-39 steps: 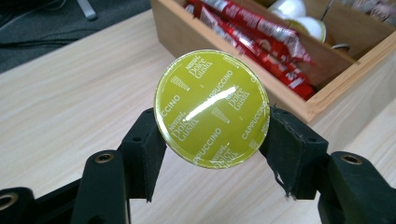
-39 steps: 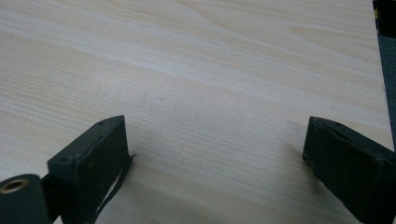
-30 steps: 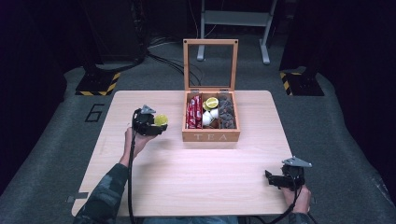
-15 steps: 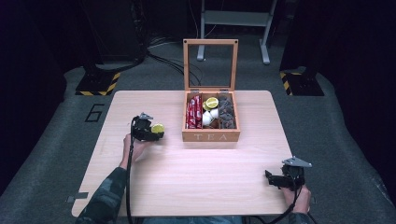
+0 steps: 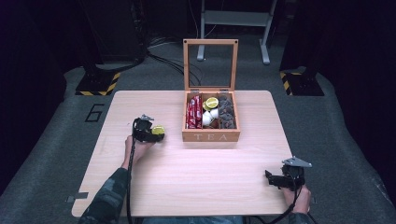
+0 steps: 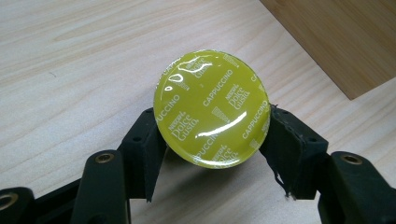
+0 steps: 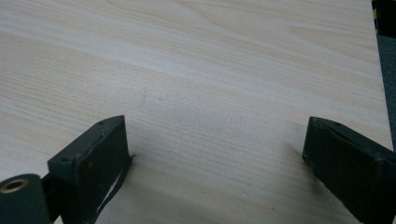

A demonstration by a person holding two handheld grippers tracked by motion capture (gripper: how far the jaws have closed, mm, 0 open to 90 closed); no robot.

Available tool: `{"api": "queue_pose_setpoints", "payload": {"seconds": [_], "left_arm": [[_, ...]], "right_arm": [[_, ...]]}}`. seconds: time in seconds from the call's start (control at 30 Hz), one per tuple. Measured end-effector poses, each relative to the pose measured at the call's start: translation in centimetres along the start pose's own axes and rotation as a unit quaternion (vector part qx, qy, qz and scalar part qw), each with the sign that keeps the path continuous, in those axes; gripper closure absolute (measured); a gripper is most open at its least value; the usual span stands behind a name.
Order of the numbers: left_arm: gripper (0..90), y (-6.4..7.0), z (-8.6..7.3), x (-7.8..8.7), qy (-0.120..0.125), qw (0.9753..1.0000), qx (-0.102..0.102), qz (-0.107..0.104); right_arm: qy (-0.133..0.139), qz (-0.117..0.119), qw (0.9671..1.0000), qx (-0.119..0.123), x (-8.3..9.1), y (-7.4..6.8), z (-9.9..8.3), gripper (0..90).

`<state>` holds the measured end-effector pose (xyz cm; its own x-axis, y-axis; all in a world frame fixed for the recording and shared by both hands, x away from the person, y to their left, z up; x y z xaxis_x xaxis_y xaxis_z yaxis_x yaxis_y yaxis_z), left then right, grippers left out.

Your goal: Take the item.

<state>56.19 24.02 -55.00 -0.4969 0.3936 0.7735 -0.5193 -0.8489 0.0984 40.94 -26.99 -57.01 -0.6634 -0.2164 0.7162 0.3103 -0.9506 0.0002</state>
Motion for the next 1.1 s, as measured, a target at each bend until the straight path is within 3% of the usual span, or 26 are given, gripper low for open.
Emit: {"api": "queue_pose_setpoints", "payload": {"seconds": [0.17, 0.43, 0.53, 0.67, 0.7, 0.87, 1.0, 1.1], "left_arm": [[39.0, 0.0, 0.0, 0.1, 0.0, 1.0, 0.0, -0.001], [28.1, -0.2, 0.1, 1.1, 0.011, 0.9999, 0.006, 0.006], [26.5, 0.1, 0.1, 1.8, 0.015, 0.9999, 0.008, 0.001], [25.0, 0.3, 0.2, 3.0, 0.028, 0.9996, -0.005, 0.006], [24.6, 0.4, 0.0, 3.8, 0.022, 0.9996, -0.015, 0.008], [23.4, 0.8, -0.5, 4.8, 0.031, 0.9994, -0.01, 0.013], [22.3, 0.9, -1.1, 6.3, 0.041, 0.9988, -0.02, 0.017], [20.9, 1.1, -1.5, 7.1, 0.056, 0.9983, -0.011, 0.011]], "right_arm": [[0.0, 0.0, 1.0, 0.0, 0.0, 0.0, 0.0, 6.5], [0.0, 0.0, 1.0, 0.0, 0.0, 0.0, 0.0, 6.5], [0.0, 0.0, 1.0, -0.001, 0.0, 0.0, 0.0, 6.5], [0.0, 0.0, 1.0, 0.0, 0.0, 0.0, 0.0, 6.5], [0.0, 0.0, 1.0, 0.0, 0.0, 0.0, 0.0, 6.5], [0.0, -0.001, 1.0, -0.001, 0.0, 0.0, 0.0, 6.5], [0.0, -0.001, 1.0, 0.0, 0.0, 0.0, 0.0, 6.5], [0.0, -0.001, 1.0, 0.0, 0.0, 0.0, 0.0, 6.5]]}}
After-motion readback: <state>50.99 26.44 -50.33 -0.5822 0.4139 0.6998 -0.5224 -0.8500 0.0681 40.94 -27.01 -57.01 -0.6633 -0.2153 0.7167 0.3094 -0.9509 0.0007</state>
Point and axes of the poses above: each handheld gripper's, and its own axes: x roughly backward along the jaws, z roughly out of its top, y roughly to its right, the point moved 6 cm from there along -x, roughly forward along the jaws, and after that the axes turned 3 degrees about -y, right-handed, at the moved point
